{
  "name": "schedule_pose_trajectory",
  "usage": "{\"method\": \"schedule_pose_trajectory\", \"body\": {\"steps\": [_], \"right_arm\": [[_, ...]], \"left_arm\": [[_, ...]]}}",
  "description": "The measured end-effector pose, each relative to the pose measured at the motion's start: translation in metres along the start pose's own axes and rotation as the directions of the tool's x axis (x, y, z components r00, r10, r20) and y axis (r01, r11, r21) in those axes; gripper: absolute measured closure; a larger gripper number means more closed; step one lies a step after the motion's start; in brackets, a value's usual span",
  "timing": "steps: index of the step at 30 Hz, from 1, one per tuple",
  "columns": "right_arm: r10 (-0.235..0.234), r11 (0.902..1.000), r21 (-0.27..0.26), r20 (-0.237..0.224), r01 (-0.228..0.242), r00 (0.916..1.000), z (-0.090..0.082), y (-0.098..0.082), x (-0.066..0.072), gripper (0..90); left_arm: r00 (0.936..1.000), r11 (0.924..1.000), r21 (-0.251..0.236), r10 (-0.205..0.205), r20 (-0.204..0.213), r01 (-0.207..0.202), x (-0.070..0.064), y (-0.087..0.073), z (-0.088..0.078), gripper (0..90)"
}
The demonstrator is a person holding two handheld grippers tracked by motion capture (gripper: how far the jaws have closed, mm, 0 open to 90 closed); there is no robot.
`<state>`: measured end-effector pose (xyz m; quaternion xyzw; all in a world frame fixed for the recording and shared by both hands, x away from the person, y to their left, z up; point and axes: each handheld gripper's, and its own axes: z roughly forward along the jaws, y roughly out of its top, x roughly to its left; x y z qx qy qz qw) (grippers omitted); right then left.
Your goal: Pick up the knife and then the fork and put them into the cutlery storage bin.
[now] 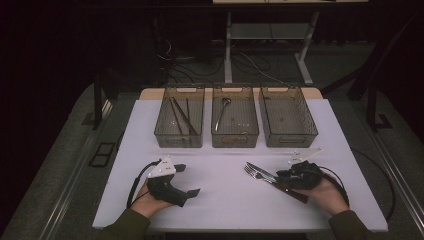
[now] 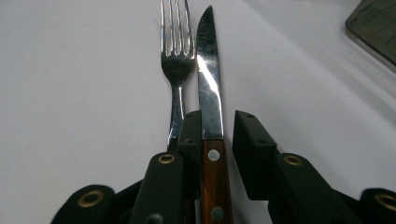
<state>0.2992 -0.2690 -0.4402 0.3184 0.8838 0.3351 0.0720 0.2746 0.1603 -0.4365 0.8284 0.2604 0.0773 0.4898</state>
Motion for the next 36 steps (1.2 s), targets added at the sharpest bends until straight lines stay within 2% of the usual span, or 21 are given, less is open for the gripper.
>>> {"method": "schedule_pose_trajectory", "body": {"steps": [9, 19, 26, 31, 36], "right_arm": [[-0.011, 0.9996, 0.024, 0.017, 0.01, 0.9998, 0.002, -0.002, 0.0, 72.6], [-0.065, 0.9977, 0.02, 0.058, 0.064, 0.9962, 0.003, -0.005, 0.007, 73.1], [-0.057, 0.9983, -0.004, 0.065, 0.058, 0.9962, 0.003, -0.008, 0.007, 73.2], [-0.044, 0.9988, -0.018, 0.049, 0.044, 0.9979, 0.003, -0.01, 0.005, 76.1], [-0.033, 0.9991, -0.024, 0.038, 0.034, 0.9987, 0.003, -0.01, 0.004, 73.9]], "left_arm": [[1.0, 1.0, 0.0, 0.0, 0.001, 0.0, 0.0, 0.0, 0.0, 1.9], [1.0, 1.0, 0.003, 0.002, 0.004, -0.002, 0.0, 0.0, 0.001, 1.9], [1.0, 1.0, 0.005, 0.002, 0.006, -0.002, -0.001, 0.0, 0.001, 1.9], [1.0, 1.0, 0.002, 0.001, 0.007, -0.001, -0.001, 0.0, 0.001, 1.9], [1.0, 1.0, 0.001, 0.001, 0.008, -0.001, -0.001, 0.0, 0.001, 1.9]]}}
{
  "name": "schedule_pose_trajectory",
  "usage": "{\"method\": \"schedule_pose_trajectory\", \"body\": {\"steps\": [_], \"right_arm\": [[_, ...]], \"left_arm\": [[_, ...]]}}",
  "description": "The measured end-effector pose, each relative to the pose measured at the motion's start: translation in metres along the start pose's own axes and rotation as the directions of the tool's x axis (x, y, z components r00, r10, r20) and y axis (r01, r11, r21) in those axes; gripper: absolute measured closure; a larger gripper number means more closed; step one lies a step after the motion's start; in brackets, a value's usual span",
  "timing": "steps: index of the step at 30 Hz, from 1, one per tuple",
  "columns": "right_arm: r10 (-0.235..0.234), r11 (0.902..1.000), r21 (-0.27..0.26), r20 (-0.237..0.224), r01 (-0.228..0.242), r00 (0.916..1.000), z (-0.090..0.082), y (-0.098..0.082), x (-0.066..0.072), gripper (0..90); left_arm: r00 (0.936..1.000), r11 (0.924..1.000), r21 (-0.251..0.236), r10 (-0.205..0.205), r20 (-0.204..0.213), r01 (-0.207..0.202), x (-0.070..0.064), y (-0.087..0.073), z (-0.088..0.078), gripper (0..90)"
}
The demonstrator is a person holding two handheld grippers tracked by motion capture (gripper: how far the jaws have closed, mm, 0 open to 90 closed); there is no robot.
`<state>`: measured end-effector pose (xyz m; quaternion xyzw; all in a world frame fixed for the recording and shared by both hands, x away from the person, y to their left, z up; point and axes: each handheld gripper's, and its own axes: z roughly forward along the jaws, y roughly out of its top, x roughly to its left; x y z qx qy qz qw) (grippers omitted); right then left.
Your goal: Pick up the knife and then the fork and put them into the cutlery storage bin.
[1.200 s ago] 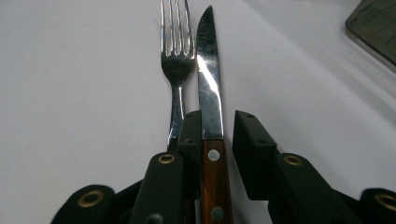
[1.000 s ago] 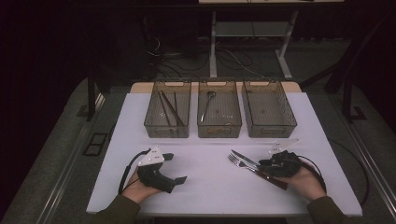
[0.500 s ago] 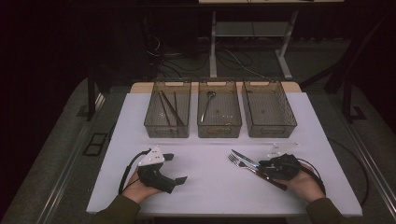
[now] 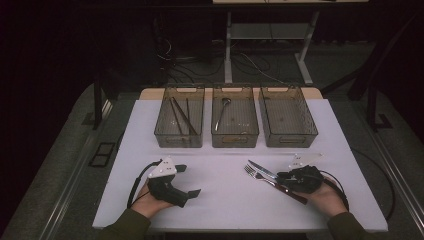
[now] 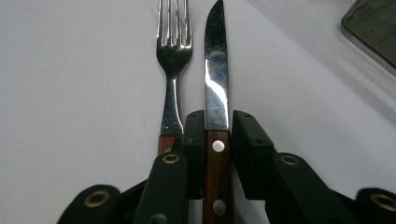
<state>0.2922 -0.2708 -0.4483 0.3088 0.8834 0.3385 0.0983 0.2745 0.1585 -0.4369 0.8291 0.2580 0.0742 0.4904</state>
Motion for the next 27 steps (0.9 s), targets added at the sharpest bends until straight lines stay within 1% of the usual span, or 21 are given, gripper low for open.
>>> {"method": "schedule_pose_trajectory", "body": {"steps": [2, 4, 8, 10, 14, 16, 18, 20, 21, 23, 27], "right_arm": [[0.013, 0.9999, -0.007, -0.005, -0.013, 0.9999, 0.0004, 0.0003, -0.0009, 72.0], [0.011, 0.9999, -0.01, -0.001, -0.011, 0.9999, 0.0008, 0.0005, -0.0007, 70.1], [0.004, 0.9999, -0.014, 0.009, -0.004, 1.0, 0.0019, 0.0005, 0.0013, 70.2], [-0.002, 0.9999, -0.012, 0.02, 0.003, 0.9998, 0.0019, 0.0004, 0.0029, 71.5], [-0.011, 0.9997, -0.021, 0.019, 0.011, 0.9998, 0.0024, -0.0006, 0.004, 76.5], [-0.007, 0.9996, -0.026, 0.017, 0.007, 0.9998, 0.0023, -0.0013, 0.0037, 76.9], [-0.014, 0.9996, -0.025, 0.015, 0.014, 0.9998, 0.0023, -0.0009, 0.0032, 76.9], [-0.003, 0.9997, -0.023, 0.006, 0.003, 1.0, 0.0021, -0.0004, 0.0019, 77.0], [-0.009, 0.9997, -0.022, 0.004, 0.009, 1.0, 0.0021, 0.0, 0.0014, 77.1], [-0.008, 0.9999, -0.014, -0.006, 0.008, 1.0, 0.0017, 0.0011, 0.0002, 77.1], [-0.012, 0.9999, 0.0, -0.003, 0.012, 0.9999, 0.0002, 0.0029, -0.0015, 77.1]], "left_arm": [[1.0, 1.0, 0.003, 0.0, 0.001, 0.0, 0.0001, 0.0001, -0.0002, 1.9], [1.0, 1.0, 0.003, 0.0, 0.002, 0.0, 0.0001, 0.0001, -0.0002, 2.1], [1.0, 1.0, 0.002, 0.001, 0.004, -0.001, 0.0001, -0.0001, 0.0005, 2.2], [1.0, 1.0, 0.006, 0.002, 0.005, -0.002, -0.0001, 0.0001, 0.0007, 2.2], [1.0, 1.0, 0.006, 0.003, 0.004, -0.003, -0.0006, 0.0005, 0.0011, 2.2], [1.0, 1.0, 0.007, 0.003, 0.004, -0.004, -0.0006, 0.0005, 0.0012, 2.2], [1.0, 1.0, 0.007, 0.004, 0.004, -0.004, -0.0006, 0.0005, 0.0011, 2.2], [1.0, 1.0, 0.006, 0.004, 0.004, -0.004, -0.0007, 0.0006, 0.0009, 2.2], [1.0, 1.0, 0.005, 0.003, 0.004, -0.003, -0.0008, 0.0007, 0.0007, 2.2], [1.0, 1.0, 0.004, 0.004, 0.006, -0.004, -0.0008, 0.0008, 0.0006, 2.3], [1.0, 1.0, 0.004, 0.005, 0.008, -0.005, -0.0007, 0.0008, 0.0008, 2.3]]}}
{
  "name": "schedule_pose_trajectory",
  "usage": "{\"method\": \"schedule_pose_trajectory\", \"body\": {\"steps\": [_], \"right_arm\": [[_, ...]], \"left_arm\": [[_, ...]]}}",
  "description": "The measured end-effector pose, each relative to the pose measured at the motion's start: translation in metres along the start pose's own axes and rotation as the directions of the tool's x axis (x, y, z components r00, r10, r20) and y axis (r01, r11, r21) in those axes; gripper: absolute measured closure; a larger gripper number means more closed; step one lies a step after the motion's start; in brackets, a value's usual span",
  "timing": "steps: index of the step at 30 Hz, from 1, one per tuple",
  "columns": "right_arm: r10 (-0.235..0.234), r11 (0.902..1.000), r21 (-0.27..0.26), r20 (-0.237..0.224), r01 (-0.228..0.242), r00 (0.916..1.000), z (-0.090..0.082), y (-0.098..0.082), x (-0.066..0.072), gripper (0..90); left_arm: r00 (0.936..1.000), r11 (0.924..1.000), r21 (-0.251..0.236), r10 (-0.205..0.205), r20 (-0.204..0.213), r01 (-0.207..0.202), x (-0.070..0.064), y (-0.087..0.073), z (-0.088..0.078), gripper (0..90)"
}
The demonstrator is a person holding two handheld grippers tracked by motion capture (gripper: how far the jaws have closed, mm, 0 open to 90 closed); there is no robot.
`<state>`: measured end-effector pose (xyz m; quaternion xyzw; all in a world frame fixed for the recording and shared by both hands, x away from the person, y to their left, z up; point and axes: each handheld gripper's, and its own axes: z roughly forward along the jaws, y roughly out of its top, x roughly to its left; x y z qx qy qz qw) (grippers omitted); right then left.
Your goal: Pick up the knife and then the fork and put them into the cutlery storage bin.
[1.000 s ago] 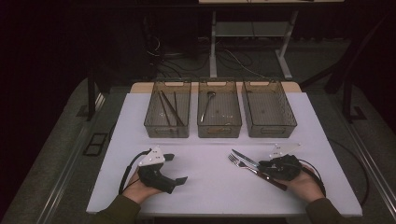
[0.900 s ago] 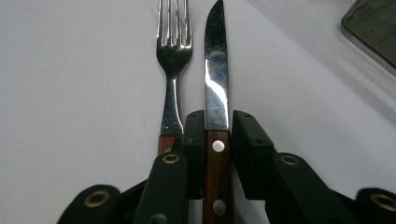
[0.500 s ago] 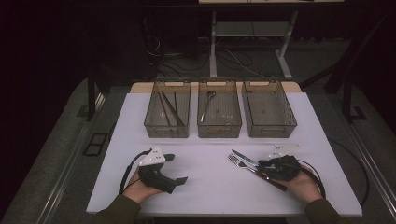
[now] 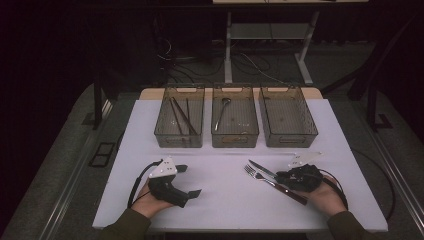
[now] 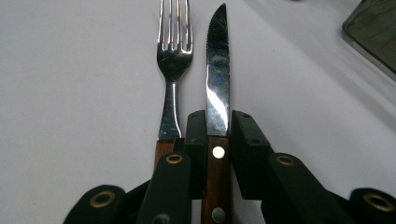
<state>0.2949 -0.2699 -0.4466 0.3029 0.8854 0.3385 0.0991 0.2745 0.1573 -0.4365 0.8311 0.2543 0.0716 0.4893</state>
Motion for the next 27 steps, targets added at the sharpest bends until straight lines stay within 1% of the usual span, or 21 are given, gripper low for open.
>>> {"method": "schedule_pose_trajectory", "body": {"steps": [7, 8, 14, 21, 24, 27], "right_arm": [[0.013, 0.9998, -0.013, -0.006, -0.013, 0.9999, -0.009, 0.002, -0.006, 77.1], [0.02, 0.9997, -0.014, -0.007, -0.021, 0.9998, -0.01, 0.003, -0.006, 77.0], [0.02, 0.9991, -0.038, -0.01, -0.021, 0.9997, -0.018, 0.006, -0.009, 77.0], [0.019, 0.9984, -0.053, -0.008, -0.019, 0.9998, -0.029, 0.015, -0.014, 77.0], [0.021, 0.9974, -0.069, -0.004, -0.021, 0.9998, -0.035, 0.019, -0.017, 77.0], [0.026, 0.9967, -0.077, -0.007, -0.027, 0.9996, -0.041, 0.024, -0.021, 77.0]], "left_arm": [[1.0, 1.0, 0.0, 0.001, 0.001, -0.001, 0.0, 0.0, 0.0, 2.3], [1.0, 1.0, 0.0, 0.002, 0.001, -0.002, 0.0, 0.0, 0.0, 2.2], [1.0, 1.0, 0.004, 0.003, -0.001, -0.003, 0.0, -0.001, 0.0, 2.3], [1.0, 1.0, 0.002, 0.007, -0.001, -0.007, 0.0, -0.002, 0.0, 2.2], [0.9999, 0.9998, 0.012, 0.016, -0.007, -0.016, 0.001, -0.003, 0.0, 2.1], [0.9999, 0.9999, 0.009, 0.012, -0.01, -0.012, 0.002, -0.004, -0.001, 1.4]]}}
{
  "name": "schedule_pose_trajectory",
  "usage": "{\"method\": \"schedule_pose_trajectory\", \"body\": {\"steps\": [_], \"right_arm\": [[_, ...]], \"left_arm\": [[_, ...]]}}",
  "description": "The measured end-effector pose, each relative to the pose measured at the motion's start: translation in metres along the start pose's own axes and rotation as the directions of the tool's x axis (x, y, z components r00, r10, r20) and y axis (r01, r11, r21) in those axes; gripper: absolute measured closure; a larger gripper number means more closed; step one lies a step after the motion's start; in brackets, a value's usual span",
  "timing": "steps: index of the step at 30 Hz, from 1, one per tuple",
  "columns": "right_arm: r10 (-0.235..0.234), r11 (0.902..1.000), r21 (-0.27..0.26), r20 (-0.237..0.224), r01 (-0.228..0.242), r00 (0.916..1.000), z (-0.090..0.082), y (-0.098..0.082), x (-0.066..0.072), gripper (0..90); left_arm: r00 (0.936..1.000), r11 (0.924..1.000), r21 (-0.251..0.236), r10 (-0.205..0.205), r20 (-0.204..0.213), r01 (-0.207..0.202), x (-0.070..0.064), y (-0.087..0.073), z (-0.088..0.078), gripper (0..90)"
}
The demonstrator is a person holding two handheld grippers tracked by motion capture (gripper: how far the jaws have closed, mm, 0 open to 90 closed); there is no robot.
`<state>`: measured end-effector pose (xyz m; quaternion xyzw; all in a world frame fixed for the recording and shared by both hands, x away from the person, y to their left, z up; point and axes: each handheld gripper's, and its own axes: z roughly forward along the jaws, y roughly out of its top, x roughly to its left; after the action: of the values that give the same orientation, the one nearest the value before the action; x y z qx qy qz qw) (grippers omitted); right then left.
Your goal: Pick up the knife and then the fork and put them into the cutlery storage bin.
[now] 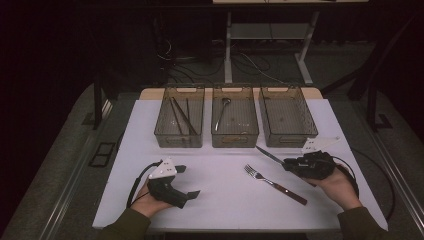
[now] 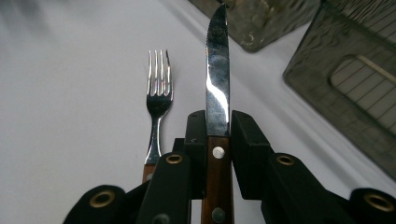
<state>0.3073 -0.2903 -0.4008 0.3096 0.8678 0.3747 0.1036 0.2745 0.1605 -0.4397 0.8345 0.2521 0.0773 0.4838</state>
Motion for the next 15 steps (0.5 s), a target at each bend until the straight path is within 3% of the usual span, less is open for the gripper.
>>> {"method": "schedule_pose_trajectory", "body": {"steps": [6, 15], "right_arm": [[0.027, 0.9994, -0.02, 0.003, -0.027, 0.9996, -0.005, 0.009, -0.01, 76.9], [0.065, 0.9955, -0.072, 0.048, -0.062, 0.9967, -0.016, 0.024, -0.027, 76.9]], "left_arm": [[0.9999, 0.9999, -0.011, -0.012, -0.001, 0.012, 0.0, 0.0, 0.0, 0.0], [0.9999, 0.9998, -0.01, -0.014, 0.001, 0.014, 0.001, -0.001, 0.0, 0.0]]}}
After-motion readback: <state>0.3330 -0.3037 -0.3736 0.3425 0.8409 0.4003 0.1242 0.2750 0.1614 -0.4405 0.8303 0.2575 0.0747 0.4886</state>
